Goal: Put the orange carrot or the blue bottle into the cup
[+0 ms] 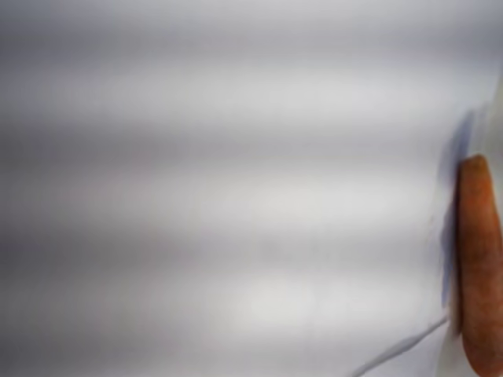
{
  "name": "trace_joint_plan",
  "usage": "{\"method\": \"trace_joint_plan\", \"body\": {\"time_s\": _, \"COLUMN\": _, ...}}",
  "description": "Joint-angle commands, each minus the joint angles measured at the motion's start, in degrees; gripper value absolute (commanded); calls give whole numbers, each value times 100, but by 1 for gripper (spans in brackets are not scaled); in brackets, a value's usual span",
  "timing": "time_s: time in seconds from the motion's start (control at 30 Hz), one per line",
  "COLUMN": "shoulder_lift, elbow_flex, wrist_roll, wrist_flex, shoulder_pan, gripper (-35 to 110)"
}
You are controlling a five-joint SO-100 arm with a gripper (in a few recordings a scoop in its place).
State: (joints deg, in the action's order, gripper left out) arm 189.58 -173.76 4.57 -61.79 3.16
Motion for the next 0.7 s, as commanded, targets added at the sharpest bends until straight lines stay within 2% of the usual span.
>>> {"method": "trace_joint_plan", "body": {"time_s": 0.0, "shoulder_lift": 246, "elbow_flex": 668, "wrist_roll": 510, "wrist_flex": -193, "shoulder_pan": 668, "gripper": 33}}
{"method": "trace_joint_plan", "body": {"time_s": 0.13, "shoulder_lift": 237, "elbow_flex": 1143, "wrist_roll": 729, "wrist_flex": -352, "shoulder_pan": 1274, "gripper": 34}}
{"method": "trace_joint_plan", "body": {"time_s": 0.33, "shoulder_lift": -185, "elbow_flex": 1705, "wrist_roll": 800, "wrist_flex": -378, "shoulder_pan": 1345, "gripper": 33}}
{"method": "trace_joint_plan", "body": {"time_s": 0.67, "shoulder_lift": -4122, "elbow_flex": 4579, "wrist_roll": 826, "wrist_flex": -396, "shoulder_pan": 1424, "gripper": 33}}
